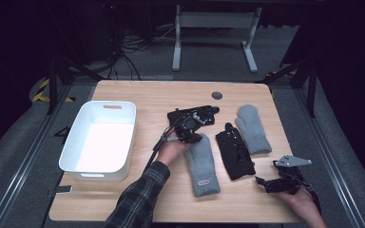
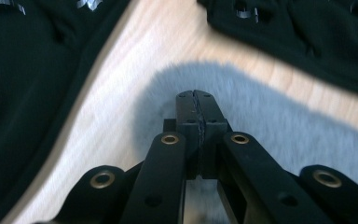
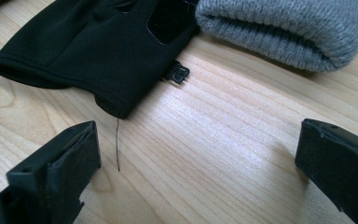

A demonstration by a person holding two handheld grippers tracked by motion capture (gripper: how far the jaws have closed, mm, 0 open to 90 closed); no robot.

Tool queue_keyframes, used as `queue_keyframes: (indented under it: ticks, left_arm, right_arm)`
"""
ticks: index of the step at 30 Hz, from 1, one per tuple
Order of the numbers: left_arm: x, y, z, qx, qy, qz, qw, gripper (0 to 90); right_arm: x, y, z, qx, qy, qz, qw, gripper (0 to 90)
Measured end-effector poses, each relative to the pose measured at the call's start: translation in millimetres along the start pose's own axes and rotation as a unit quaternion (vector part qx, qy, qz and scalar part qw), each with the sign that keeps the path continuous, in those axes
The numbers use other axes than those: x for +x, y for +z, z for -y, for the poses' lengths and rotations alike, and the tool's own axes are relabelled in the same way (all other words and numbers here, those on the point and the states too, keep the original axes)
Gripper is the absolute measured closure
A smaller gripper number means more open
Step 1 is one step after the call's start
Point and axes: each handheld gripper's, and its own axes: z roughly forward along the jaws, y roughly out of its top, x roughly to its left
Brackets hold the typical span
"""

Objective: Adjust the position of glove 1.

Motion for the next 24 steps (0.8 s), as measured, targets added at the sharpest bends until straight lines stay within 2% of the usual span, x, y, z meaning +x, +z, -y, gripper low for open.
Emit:
queue_keyframes:
  ticks: [2, 6, 8, 15, 20, 24]
  left_arm:
    - [-1.6, -3.9, 8.8, -0.001, -0.012, 0.003, 0.9999, 90.0]
    - [-6.1, -13.8, 24.4, 0.004, -0.021, 0.004, 0.9998, 90.0]
    - [-9.5, -18.6, 31.9, 0.003, -0.021, 0.002, 0.9998, 90.0]
    - [-24.5, -33.4, 56.7, -0.003, -0.033, 0.015, 0.9993, 89.9]
    - [-28.3, -40.7, 62.0, -0.013, -0.034, 0.019, 0.9992, 89.8]
    - [-30.1, -54.8, 64.5, -0.039, -0.033, 0.016, 0.9986, 87.6]
  right_arm:
    - [0.0, 0.0, 0.0, 0.0, 0.0, 0.0, 1.0, 0.3]
    - [0.1, 0.1, 0.0, 0.0, 0.0, 0.0, 1.0, 0.3]
    - [0.1, 0.1, 0.0, 0.0, 0.0, 0.0, 1.0, 0.3]
    - [0.2, 0.2, -0.1, 0.0, 0.0, 0.001, 1.0, 0.3]
    - [0.2, 0.3, -0.2, 0.0, 0.0, 0.001, 1.0, 0.3]
    - [0.3, 0.3, -0.2, 0.0, 0.0, 0.001, 1.0, 0.3]
